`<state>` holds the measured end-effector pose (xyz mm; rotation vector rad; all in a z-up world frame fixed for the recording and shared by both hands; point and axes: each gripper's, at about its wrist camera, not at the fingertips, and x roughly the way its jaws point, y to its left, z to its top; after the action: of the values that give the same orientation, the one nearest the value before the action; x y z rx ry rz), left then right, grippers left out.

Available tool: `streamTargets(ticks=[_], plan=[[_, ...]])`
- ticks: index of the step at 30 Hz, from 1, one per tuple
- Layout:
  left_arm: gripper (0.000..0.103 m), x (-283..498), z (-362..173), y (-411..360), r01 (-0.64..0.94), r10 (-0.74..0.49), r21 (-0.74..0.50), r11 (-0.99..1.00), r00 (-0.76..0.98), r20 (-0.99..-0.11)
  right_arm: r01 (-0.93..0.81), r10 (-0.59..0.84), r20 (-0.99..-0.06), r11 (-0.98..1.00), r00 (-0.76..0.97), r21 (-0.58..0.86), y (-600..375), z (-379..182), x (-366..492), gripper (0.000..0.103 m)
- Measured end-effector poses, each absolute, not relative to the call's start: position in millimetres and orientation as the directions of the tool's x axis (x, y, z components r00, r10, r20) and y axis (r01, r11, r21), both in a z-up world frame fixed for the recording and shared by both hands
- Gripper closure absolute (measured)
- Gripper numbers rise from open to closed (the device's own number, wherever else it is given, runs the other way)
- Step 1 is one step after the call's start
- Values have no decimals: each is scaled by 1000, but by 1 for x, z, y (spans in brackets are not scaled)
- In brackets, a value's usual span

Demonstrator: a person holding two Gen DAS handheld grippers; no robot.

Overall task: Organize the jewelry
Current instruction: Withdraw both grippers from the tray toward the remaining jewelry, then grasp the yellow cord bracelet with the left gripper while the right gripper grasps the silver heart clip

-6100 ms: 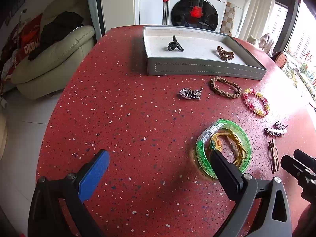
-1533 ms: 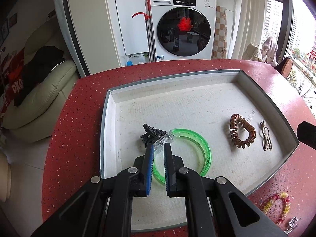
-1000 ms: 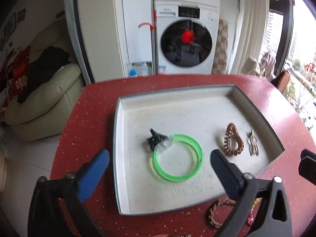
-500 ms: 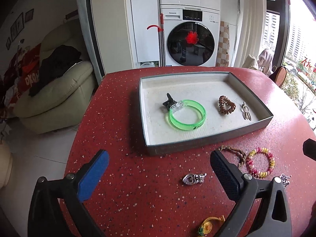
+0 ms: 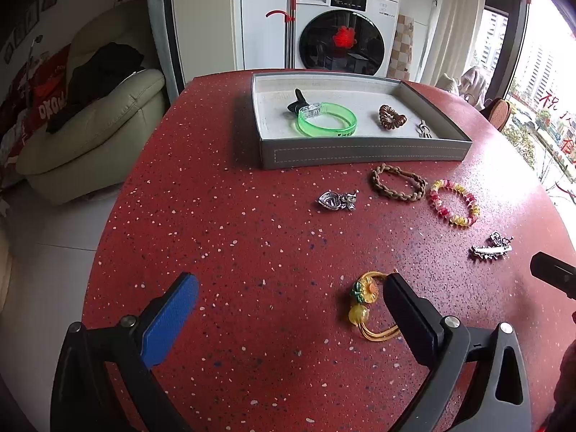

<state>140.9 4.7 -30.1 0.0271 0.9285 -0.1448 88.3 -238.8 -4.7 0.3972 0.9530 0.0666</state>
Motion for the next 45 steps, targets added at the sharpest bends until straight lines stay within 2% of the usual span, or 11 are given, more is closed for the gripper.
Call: streamTargets(ticks=[11, 16, 18, 23, 27, 35, 39, 44, 45], plan=[[0, 135, -42, 3, 111, -77, -18, 994, 553, -830, 163, 154, -813, 943, 561, 291, -247, -11, 82, 0], [0, 138, -41, 3, 114, -81, -21, 993, 552, -830, 108, 135, -806, 965, 576, 239, -238, -6, 88, 2], [0, 140, -40, 0, 124, -82, -15, 992, 554, -828, 113, 126, -807, 966, 576, 232, -239, -6, 92, 11], [0, 142, -40, -6, 139, -83, -5, 990, 557, -827, 149, 123, -808, 956, 576, 252, -252, -7, 104, 27], [0, 143, -41, -9, 144, -77, 4, 990, 556, -828, 137, 107, -819, 966, 564, 221, -251, -9, 118, 35], [1, 144, -49, -14, 156, -63, 27, 987, 543, -837, 84, 82, -837, 985, 541, 151, -235, -20, 128, 42], [1, 142, -51, -16, 161, -60, 34, 986, 544, -837, 68, 34, -843, 994, 537, 84, -226, -20, 127, 54], [10, 138, -49, -20, 180, -70, 36, 983, 551, -832, 47, -11, -844, 999, 536, 16, -217, -20, 122, 67], [15, 138, -49, -21, 186, -79, 30, 982, 550, -831, 47, -14, -844, 999, 536, 13, -216, -20, 122, 69]])
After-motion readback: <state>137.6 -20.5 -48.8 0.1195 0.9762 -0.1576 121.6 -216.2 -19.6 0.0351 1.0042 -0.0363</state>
